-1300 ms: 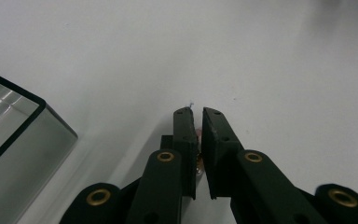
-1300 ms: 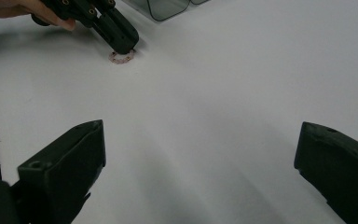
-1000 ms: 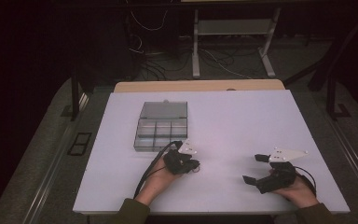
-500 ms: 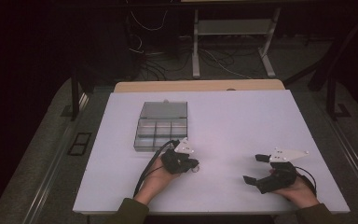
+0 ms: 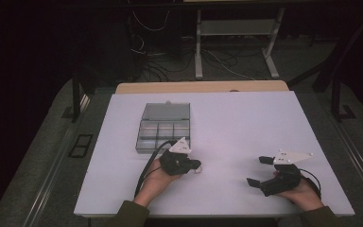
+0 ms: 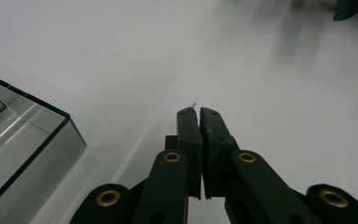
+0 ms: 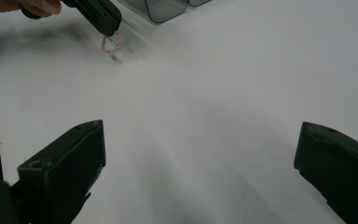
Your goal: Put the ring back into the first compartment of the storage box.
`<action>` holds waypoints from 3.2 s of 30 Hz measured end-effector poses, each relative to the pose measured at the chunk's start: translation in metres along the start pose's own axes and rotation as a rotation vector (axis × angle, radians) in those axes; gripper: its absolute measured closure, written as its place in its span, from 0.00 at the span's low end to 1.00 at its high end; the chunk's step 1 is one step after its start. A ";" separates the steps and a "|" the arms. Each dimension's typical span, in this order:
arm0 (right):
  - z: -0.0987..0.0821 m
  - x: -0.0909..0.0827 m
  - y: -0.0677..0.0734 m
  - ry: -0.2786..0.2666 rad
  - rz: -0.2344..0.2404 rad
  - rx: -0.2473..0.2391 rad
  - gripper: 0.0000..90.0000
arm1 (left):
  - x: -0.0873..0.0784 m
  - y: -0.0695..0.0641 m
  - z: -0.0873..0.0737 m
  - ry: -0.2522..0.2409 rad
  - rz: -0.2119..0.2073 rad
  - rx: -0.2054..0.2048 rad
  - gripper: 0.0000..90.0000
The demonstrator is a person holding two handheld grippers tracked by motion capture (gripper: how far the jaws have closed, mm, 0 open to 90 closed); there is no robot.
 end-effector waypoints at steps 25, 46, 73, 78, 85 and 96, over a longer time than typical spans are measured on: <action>0.000 0.000 0.000 -0.003 -0.001 0.004 0.02 | -0.031 0.002 -0.002 -0.050 -0.003 0.002 0.97; 0.001 -0.001 -0.001 -0.005 -0.003 0.006 0.02 | -0.061 0.012 -0.002 -0.092 0.052 -0.002 0.97; 0.001 -0.002 -0.001 -0.005 -0.004 0.009 0.02 | -0.094 0.034 -0.009 -0.147 0.161 -0.055 0.97; 0.001 -0.002 -0.001 -0.006 -0.003 0.010 0.02 | -0.100 0.040 -0.012 -0.156 0.177 -0.065 0.97; 0.001 -0.002 -0.001 -0.006 -0.003 0.011 0.02 | -0.106 0.046 -0.013 -0.172 0.198 -0.077 0.97; 0.001 -0.001 -0.001 -0.006 -0.004 0.011 0.02 | -0.113 0.055 -0.012 -0.191 0.237 -0.093 0.97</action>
Point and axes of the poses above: each handheld gripper's, and its own axes: x roughly forward along the jaws, z roughly out of its top, y roughly to its left, the point moved 6 cm from there along x, roughly forward along the jaws, and after that the axes turned 9 degrees about -z, right-handed, at the moved point
